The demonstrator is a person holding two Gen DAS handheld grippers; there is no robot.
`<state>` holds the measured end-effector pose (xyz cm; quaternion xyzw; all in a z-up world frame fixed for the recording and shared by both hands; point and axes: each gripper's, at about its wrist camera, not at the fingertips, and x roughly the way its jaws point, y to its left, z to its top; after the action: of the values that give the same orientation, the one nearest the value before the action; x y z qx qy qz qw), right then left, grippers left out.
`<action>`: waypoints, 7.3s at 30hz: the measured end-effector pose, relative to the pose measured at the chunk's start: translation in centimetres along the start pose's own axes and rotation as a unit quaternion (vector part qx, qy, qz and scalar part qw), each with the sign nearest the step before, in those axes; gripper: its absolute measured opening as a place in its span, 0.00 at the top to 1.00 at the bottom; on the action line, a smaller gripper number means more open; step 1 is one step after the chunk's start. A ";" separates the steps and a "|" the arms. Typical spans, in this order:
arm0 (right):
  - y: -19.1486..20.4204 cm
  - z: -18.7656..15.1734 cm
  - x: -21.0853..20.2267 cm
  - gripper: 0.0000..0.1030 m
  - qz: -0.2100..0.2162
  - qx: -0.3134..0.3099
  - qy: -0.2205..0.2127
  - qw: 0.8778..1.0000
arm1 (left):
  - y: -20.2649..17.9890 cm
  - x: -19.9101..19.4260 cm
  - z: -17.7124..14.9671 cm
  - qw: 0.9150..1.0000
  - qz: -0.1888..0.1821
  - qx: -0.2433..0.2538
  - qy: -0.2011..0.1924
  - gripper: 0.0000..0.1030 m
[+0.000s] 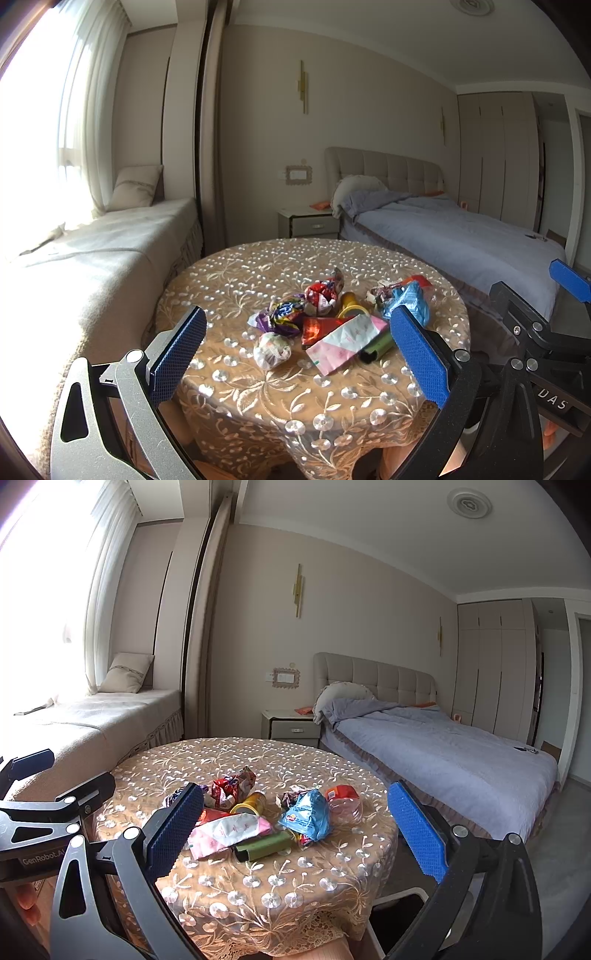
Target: Collect trash
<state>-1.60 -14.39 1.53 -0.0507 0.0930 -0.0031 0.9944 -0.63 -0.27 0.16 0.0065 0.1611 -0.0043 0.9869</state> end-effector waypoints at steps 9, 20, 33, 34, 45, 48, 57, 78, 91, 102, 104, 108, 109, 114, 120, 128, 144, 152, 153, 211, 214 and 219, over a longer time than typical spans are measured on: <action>0.0 0.0 0.0 0.03 0.001 0.000 0.000 1.000 | -0.1 0.1 0.0 1.000 0.000 0.000 0.001 0.05; 0.1 0.0 0.3 0.03 0.004 -0.001 0.002 1.000 | -0.1 0.3 0.0 1.000 0.003 -0.004 0.001 0.05; -0.8 -0.6 2.0 0.03 0.017 0.014 0.019 1.000 | -0.7 2.0 -0.6 1.000 0.006 0.003 0.020 0.05; -0.9 -0.7 2.2 0.03 0.020 0.015 0.022 0.999 | -0.7 2.2 -0.7 1.000 0.004 0.004 0.023 0.05; -1.6 -2.8 7.5 0.03 0.030 0.020 0.083 0.996 | -0.5 7.8 -3.0 0.996 -0.006 0.012 0.086 0.05; -2.0 -3.4 9.3 0.03 0.034 0.029 0.102 0.994 | -0.9 9.7 -3.2 0.994 -0.011 0.017 0.103 0.05; -3.8 -4.6 16.5 0.03 0.024 0.022 0.141 0.990 | -4.4 15.7 -3.4 0.988 -0.045 0.080 0.123 0.05; -5.4 -7.0 27.3 0.39 0.112 0.042 0.245 0.962 | -7.2 23.2 -4.7 0.948 -0.170 0.172 0.206 0.53; -5.0 -7.5 26.2 0.49 0.109 0.017 0.221 0.969 | -8.1 20.8 -4.6 0.948 -0.186 0.160 0.202 0.81; -5.6 -7.8 26.1 0.50 0.115 0.031 0.210 0.970 | -8.1 21.4 -4.2 0.935 -0.237 0.090 0.247 0.92; -5.7 -7.8 26.0 0.50 0.112 0.033 0.206 0.972 | -8.4 21.3 -4.0 0.941 -0.219 0.097 0.239 0.93; -6.5 -7.4 25.1 0.52 0.112 0.047 0.188 0.975 | -8.4 20.6 -3.2 0.947 -0.208 0.095 0.225 0.97; -6.8 -7.1 24.8 0.52 0.109 0.050 0.182 0.976 | -8.5 20.5 -3.2 0.949 -0.202 0.097 0.221 0.97; -8.2 -5.9 23.4 0.53 0.098 0.057 0.156 0.981 | -9.0 20.6 -2.9 0.952 -0.195 0.092 0.216 0.98; -9.5 -5.2 21.5 0.53 0.087 0.055 0.143 0.984 | -9.6 19.9 -1.9 0.959 -0.186 0.096 0.192 0.98; -12.9 -4.5 17.8 0.53 0.056 0.051 0.122 0.990 | -13.1 18.2 0.4 0.959 -0.207 0.124 0.149 0.98; -25.7 -12.6 12.8 0.53 -0.110 0.021 0.226 0.968 | -32.4 18.7 -4.9 0.877 -0.380 0.210 0.205 0.98; -29.1 -22.0 15.8 0.53 -0.098 0.000 0.321 0.942 | -40.1 24.9 -14.0 0.834 -0.372 0.253 0.320 0.98; -29.1 -23.1 16.2 0.53 -0.096 -0.008 0.330 0.939 | -40.6 25.9 -15.3 0.828 -0.368 0.255 0.337 0.98; -24.1 -11.4 7.9 0.04 -0.105 -0.020 0.146 0.983 | -30.0 15.9 -4.0 0.937 -0.259 0.168 0.161 0.05; -21.9 -10.1 8.2 0.05 -0.075 -0.018 0.126 0.989 | -26.2 15.8 -3.1 0.952 -0.224 0.142 0.153 0.05; -17.2 -8.5 9.5 0.05 -0.010 -0.018 0.105 0.994 | -19.6 15.6 -2.4 0.973 -0.145 0.118 0.133 0.05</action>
<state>6.24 -32.55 -6.82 -0.0692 0.1969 -0.0164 0.9778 13.18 -19.97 -7.32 0.1004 0.2882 -0.1655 0.9378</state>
